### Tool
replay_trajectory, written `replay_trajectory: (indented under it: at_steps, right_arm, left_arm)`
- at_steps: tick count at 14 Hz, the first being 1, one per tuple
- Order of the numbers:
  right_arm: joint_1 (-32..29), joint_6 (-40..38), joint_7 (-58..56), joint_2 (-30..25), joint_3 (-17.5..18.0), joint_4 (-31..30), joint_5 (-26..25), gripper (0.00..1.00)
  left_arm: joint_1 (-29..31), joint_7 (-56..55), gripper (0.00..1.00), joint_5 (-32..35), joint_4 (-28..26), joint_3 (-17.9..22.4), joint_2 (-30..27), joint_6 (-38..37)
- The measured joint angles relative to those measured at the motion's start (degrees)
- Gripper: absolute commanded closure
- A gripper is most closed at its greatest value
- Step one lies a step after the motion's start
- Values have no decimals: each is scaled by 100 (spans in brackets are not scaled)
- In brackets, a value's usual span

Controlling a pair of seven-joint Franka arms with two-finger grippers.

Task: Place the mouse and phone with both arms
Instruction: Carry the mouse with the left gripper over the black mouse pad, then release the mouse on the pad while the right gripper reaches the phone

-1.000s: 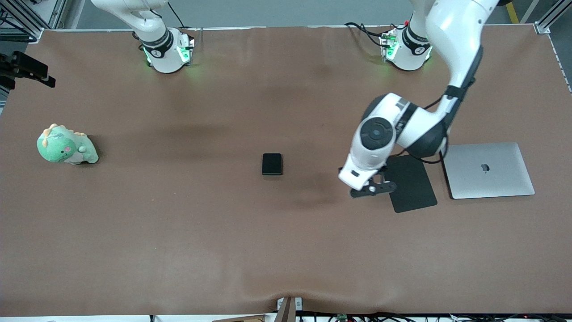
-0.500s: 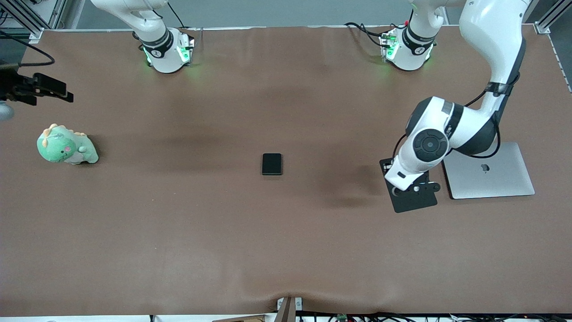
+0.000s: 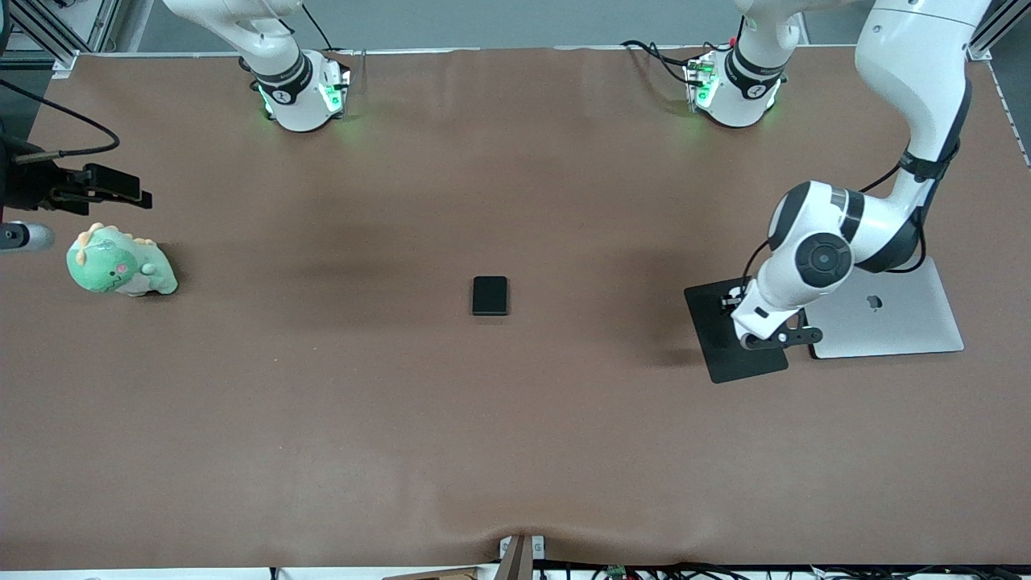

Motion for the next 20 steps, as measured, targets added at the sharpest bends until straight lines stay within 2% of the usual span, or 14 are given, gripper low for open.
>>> replay_trajectory:
  at_steps: [7,12,13,14,15,16,17,20]
  right_arm:
    - [434,369,33,225,21,62,301,0]
    - [399,390,295,522,-36,60,695,0]
    - [476,402,338,555,-22,61,703,0]
    - [614,456,394,579,-11,61,707,0]
    - [759,586,476,608,7,61,713,0]
    - [873,704,526,642,19,61,720,0]
    - [962,761,542,690,24,60,732,0]
    - [1195,811,629,901,29,59,953,0]
  left_arm:
    - [162,4,100,0,-226,-2,327,896]
    - [183,4,100,0,-225,-2,536,1100]
    - [184,4,92,0,-224,-3,539,1103]
    - [185,4,66,0,-221,-4,540,1104]
    - [185,4,32,0,-219,-4,543,1105]
    - [185,4,13,0,-218,-4,549,1105]
    - [185,4,0,0,-217,-5,557,1107]
    - [185,4,0,0,-213,-8,569,1123]
